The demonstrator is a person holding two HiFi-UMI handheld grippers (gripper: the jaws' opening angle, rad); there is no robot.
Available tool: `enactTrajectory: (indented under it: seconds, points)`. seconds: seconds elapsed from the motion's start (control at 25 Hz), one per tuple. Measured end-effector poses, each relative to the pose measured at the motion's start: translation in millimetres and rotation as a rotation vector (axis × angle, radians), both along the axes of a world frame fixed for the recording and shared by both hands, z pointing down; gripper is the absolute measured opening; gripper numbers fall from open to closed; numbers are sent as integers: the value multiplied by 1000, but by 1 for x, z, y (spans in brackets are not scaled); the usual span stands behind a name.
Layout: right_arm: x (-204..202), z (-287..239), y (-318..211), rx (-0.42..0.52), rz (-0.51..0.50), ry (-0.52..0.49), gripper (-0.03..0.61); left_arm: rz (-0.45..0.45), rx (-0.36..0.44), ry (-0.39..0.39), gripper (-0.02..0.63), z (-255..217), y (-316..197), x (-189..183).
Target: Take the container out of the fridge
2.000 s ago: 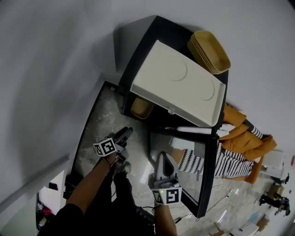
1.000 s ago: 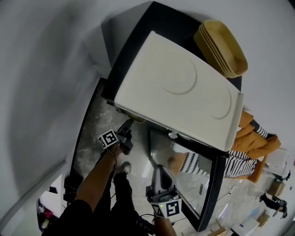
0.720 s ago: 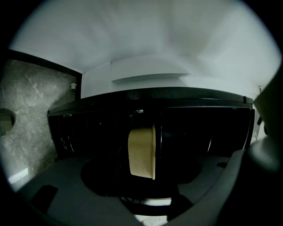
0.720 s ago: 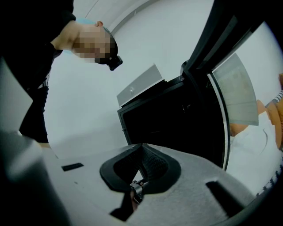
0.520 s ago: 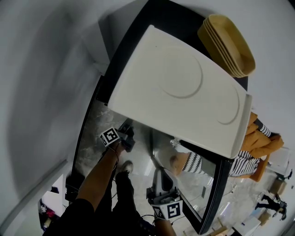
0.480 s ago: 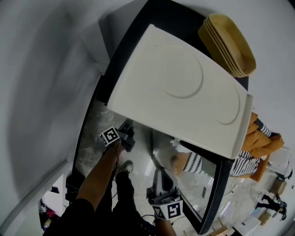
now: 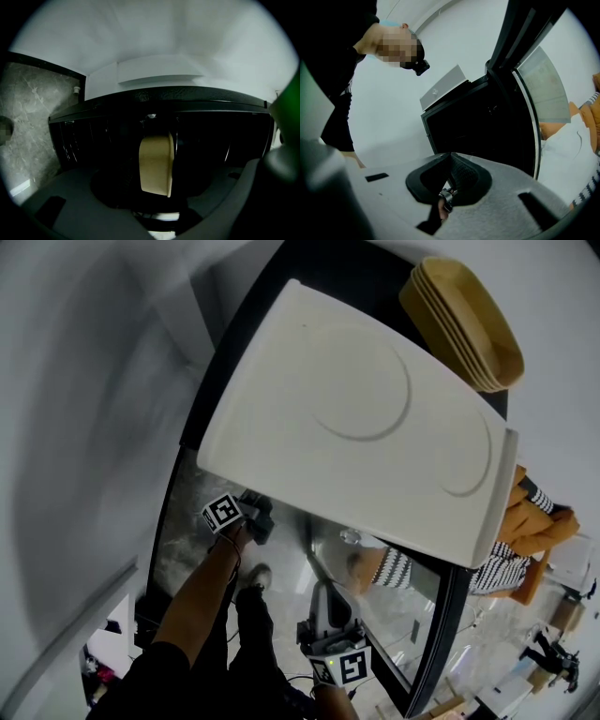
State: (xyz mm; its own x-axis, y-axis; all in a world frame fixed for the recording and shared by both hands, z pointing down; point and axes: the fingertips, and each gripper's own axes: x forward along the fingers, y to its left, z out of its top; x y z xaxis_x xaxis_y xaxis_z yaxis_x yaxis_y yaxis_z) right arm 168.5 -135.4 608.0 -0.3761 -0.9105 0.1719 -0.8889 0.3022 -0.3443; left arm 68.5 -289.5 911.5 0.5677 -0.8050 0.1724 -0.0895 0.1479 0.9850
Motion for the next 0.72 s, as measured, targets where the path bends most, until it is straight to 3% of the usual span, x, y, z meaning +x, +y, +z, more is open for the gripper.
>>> enactTrajectory:
  seconds: [0.12,0.72]
  points:
    - [2,3,3,-3,2,1,0,-10,-3,-10,183,2,0,-3]
    - [0,0,3,-1,5,-10,0,-52,-46,29,183,-1,11,-8]
